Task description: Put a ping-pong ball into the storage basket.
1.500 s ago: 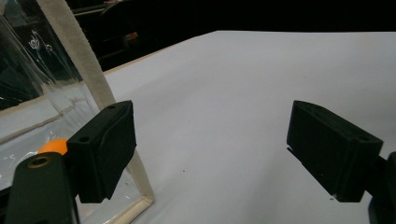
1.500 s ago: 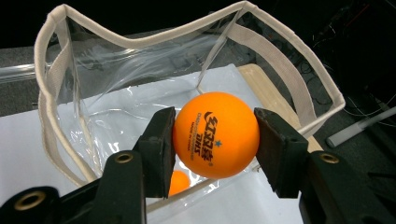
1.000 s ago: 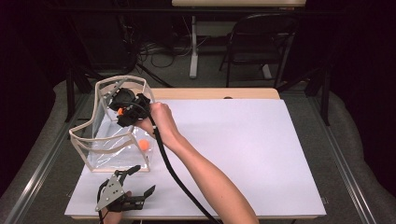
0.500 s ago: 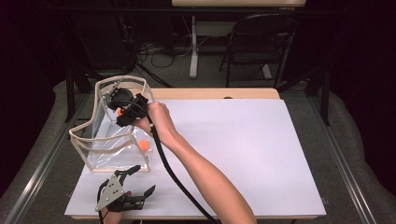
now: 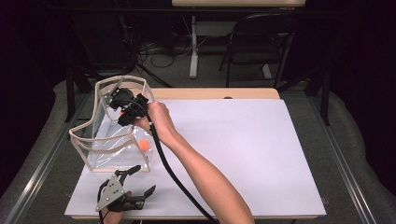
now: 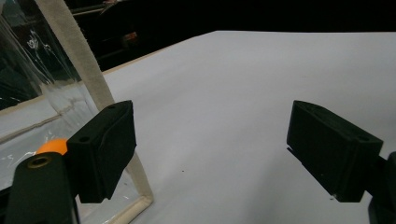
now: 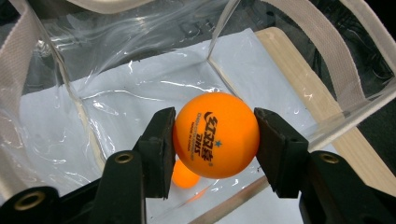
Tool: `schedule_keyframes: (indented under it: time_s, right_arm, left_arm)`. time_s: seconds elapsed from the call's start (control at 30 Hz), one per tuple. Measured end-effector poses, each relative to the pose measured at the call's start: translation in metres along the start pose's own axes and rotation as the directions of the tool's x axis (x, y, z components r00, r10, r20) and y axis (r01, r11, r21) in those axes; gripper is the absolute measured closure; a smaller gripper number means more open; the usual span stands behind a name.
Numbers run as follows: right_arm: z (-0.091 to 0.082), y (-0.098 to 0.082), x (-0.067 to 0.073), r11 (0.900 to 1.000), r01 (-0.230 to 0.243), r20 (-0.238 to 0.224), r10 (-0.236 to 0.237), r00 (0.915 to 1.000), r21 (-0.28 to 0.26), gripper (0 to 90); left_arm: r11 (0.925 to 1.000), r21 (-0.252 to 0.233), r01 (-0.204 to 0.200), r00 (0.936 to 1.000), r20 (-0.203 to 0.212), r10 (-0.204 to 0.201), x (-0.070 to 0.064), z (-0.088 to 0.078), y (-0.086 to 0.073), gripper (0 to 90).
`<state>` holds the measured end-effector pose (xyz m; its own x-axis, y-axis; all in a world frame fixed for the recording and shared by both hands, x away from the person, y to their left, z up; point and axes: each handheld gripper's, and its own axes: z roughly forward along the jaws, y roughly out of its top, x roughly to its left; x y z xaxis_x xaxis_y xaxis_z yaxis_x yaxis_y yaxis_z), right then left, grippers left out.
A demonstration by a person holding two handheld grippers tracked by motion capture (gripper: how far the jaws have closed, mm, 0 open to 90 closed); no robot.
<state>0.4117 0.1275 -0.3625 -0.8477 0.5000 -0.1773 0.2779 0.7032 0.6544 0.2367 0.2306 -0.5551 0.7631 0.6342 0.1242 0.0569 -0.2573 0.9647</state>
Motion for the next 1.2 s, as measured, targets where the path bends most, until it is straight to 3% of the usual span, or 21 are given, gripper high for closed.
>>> schedule_keyframes:
  time_s: [1.2]
  right_arm:
    - [0.018, 0.002, 0.002, 0.999, -0.016, -0.012, 0.017, 0.9998, 0.046, 50.2]
  left_arm:
    - [1.0000, -0.003, 0.003, 1.0000, 0.001, -0.003, 0.000, 0.000, 0.000, 16.0]
